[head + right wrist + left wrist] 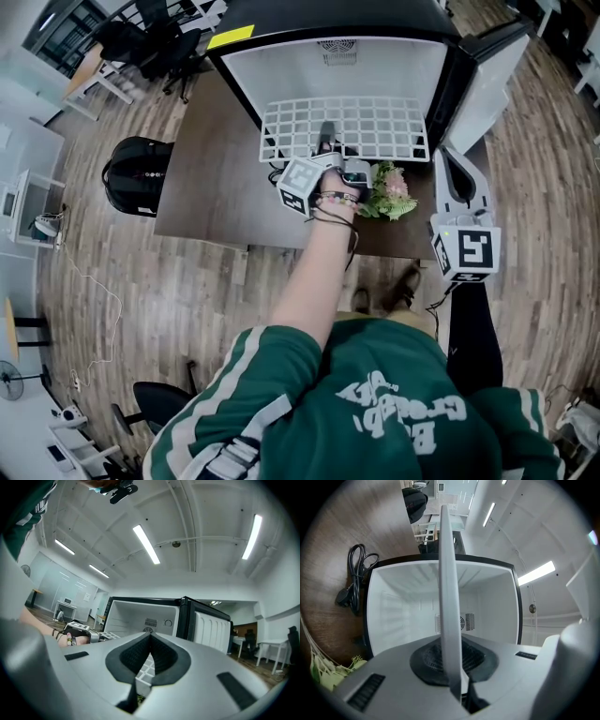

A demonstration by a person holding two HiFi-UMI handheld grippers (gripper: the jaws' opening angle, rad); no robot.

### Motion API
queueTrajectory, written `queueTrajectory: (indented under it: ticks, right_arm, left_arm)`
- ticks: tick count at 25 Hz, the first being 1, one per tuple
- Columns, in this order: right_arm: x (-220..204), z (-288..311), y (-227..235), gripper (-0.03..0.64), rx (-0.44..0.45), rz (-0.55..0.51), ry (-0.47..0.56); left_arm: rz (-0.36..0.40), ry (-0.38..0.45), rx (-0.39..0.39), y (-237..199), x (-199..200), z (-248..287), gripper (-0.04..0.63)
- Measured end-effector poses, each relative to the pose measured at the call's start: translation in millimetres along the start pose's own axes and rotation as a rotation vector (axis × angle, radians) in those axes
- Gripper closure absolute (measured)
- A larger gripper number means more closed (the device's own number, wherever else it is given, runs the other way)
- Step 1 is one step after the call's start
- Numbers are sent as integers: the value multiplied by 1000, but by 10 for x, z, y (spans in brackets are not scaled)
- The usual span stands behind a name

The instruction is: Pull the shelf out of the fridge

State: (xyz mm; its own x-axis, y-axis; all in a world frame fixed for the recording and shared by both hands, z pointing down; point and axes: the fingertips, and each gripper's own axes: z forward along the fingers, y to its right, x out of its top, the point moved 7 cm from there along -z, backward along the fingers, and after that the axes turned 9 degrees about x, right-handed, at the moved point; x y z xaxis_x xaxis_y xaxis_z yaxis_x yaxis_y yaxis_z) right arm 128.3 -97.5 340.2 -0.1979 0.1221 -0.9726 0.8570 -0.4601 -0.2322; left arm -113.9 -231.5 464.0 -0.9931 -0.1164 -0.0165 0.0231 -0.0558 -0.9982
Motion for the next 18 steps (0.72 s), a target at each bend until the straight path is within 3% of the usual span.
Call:
queueTrajectory:
  ticks: [18]
  right_arm:
    - [-81, -80, 44, 607, 11, 16, -25]
  left_arm:
    - [-5, 22, -62, -72, -11, -38, 558]
